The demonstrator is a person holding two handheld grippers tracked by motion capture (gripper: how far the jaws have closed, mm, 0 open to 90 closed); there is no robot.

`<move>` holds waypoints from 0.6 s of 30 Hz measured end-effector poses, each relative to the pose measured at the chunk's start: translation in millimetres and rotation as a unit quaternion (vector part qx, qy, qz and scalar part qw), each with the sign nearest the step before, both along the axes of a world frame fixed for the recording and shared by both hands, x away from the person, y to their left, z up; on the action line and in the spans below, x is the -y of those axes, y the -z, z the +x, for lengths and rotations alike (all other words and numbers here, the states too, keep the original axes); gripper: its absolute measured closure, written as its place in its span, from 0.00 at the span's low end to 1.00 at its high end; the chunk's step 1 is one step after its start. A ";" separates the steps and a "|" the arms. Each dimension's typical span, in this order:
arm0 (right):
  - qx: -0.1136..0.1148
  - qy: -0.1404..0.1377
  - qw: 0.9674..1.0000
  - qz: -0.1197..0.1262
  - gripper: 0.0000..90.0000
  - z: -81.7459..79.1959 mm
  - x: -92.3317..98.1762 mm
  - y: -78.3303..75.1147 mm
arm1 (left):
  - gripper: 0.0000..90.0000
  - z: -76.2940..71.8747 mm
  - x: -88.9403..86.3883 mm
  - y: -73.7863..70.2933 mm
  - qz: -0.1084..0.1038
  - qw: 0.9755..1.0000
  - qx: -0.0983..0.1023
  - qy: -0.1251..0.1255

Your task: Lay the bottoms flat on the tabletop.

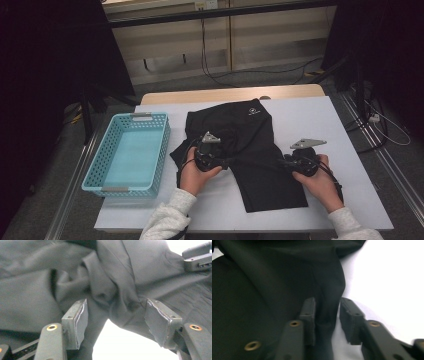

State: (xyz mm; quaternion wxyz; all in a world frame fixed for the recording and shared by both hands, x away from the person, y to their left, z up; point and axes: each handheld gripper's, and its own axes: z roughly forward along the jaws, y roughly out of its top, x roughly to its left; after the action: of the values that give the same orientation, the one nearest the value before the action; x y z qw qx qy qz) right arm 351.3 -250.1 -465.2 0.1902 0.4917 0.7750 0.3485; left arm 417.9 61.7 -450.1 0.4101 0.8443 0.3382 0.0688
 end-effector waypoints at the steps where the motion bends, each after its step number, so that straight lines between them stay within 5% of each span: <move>1: -0.005 -0.005 1.000 0.006 0.93 -0.4 0.2 -0.2 | 0.39 0.0 0.0 -0.5 0.002 1.000 -0.005 0.005; 14: -0.029 0.000 0.999 0.014 0.98 -28.4 33.6 -3.4 | 0.35 -1.9 -1.2 -1.3 0.010 1.000 -0.016 0.008; 18: -0.021 -0.002 1.000 0.005 0.85 -29.3 28.6 -7.1 | 0.35 -2.2 -0.8 -1.6 0.011 1.000 -0.017 0.008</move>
State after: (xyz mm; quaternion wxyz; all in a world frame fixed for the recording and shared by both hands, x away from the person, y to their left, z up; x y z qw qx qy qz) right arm 322.0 -278.8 -458.1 0.1704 0.4981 0.7783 0.3423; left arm 415.6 62.4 -448.5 0.3952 0.8527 0.3373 0.0543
